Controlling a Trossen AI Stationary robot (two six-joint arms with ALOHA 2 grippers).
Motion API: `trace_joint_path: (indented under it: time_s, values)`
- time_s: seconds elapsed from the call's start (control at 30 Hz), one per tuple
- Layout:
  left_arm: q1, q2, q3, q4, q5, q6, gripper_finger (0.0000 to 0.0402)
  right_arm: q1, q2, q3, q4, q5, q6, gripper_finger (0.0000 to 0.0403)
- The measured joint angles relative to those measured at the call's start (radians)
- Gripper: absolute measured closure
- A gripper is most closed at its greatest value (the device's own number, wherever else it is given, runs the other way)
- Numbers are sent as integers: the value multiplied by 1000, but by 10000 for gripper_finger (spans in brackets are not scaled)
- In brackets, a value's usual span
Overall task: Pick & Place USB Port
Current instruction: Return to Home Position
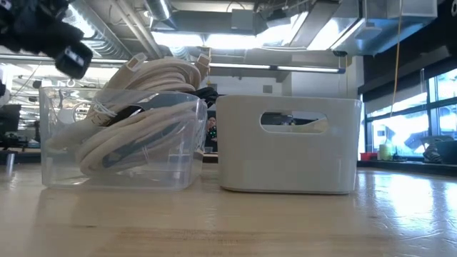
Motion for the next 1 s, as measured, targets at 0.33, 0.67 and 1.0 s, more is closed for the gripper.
trace_joint_path:
  time_s: [0.33, 0.67, 1.0]
  values:
    - [0, 11, -86, 98, -66, -7, 401, 27, 0, -183, 259, 13, 9, 402]
    - [2, 17, -132, 112, -149, 18, 401, 22, -5, -353, 452, 115, 9, 402]
    - [35, 20, -132, 119, -239, 129, 401, -83, -89, -433, 588, 115, -151, 403]
